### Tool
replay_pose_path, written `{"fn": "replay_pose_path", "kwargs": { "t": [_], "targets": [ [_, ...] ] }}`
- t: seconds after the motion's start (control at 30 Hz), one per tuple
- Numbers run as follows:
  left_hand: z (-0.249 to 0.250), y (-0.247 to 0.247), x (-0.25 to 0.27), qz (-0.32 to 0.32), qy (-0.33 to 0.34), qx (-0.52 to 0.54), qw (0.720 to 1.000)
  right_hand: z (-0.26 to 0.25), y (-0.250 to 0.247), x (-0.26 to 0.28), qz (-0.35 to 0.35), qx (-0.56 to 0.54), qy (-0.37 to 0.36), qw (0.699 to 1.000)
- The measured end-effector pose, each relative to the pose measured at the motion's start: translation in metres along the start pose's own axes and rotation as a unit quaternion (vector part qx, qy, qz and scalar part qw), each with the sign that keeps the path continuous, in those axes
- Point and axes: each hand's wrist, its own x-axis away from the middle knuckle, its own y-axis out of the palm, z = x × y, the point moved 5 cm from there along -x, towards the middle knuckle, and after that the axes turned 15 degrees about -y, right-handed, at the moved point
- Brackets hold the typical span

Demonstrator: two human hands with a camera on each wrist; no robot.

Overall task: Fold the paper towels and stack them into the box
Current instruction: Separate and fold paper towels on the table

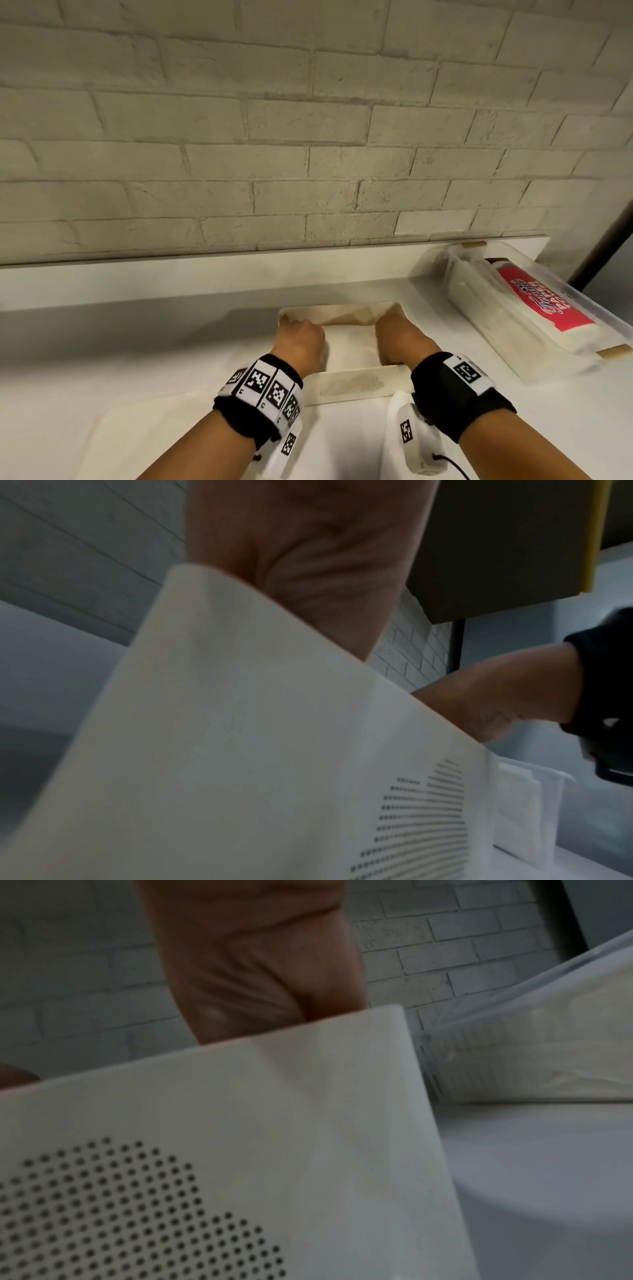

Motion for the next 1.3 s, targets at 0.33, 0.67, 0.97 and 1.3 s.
{"fn": "replay_pose_path", "kwargs": {
  "t": [0.33,0.67,0.97,1.3],
  "targets": [
    [0.004,-0.018,0.01,0.065,0.004,0.022,0.998,0.026,-0.026,0.043,0.136,-0.107,0.018,0.985],
    [0.077,-0.003,0.077,-0.01,0.056,0.333,0.941,0.083,0.041,0.154,0.226,-0.332,0.11,0.909],
    [0.12,0.072,0.085,-0.122,-0.06,0.323,0.937,0.061,0.133,0.17,0.147,-0.444,0.134,0.874],
    [0.109,0.073,0.082,-0.19,-0.071,0.471,0.858,0.051,0.151,0.176,0.112,-0.477,0.143,0.86]
  ]
}}
